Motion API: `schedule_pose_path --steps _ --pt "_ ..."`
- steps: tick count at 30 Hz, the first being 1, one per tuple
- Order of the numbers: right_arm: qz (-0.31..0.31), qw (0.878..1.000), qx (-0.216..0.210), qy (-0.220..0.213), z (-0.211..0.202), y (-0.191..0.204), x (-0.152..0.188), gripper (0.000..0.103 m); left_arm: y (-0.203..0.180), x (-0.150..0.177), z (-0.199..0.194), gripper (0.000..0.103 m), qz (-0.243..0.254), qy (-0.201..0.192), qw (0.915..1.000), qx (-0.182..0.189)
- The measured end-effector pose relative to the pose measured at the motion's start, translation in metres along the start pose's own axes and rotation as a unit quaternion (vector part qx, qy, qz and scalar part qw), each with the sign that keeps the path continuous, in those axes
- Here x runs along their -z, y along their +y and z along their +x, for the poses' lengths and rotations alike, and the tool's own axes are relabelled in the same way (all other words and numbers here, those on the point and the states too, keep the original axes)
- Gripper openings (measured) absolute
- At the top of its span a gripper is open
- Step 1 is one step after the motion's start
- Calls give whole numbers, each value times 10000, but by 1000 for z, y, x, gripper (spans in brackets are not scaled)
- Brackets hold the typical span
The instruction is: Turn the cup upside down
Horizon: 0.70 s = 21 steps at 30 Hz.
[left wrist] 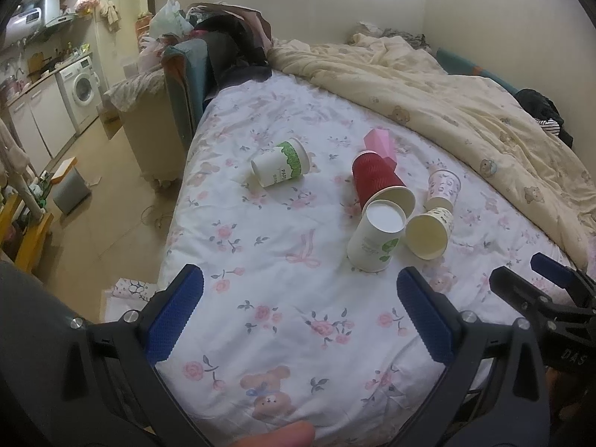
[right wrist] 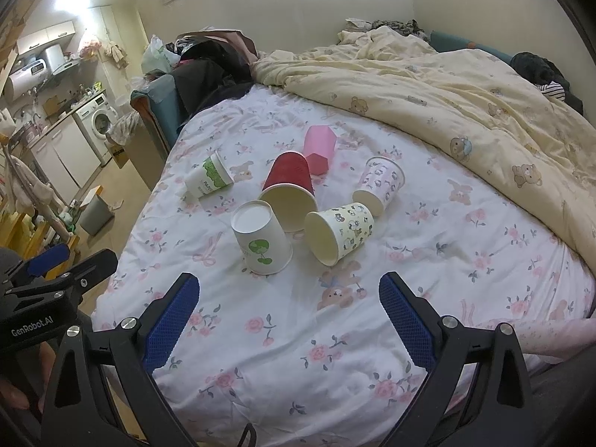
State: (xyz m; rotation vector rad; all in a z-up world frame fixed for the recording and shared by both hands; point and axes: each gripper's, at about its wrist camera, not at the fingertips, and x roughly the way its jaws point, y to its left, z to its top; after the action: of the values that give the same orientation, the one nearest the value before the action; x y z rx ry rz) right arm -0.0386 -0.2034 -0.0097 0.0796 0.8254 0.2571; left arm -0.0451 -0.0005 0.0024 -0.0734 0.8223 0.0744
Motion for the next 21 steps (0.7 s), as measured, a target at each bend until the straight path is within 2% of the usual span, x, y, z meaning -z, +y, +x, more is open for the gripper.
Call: schedule_pose_path --steps 21 --pt "37 10000 -33 45 0 -2 0 100 2 1 2 103 -46 17 10000 -49"
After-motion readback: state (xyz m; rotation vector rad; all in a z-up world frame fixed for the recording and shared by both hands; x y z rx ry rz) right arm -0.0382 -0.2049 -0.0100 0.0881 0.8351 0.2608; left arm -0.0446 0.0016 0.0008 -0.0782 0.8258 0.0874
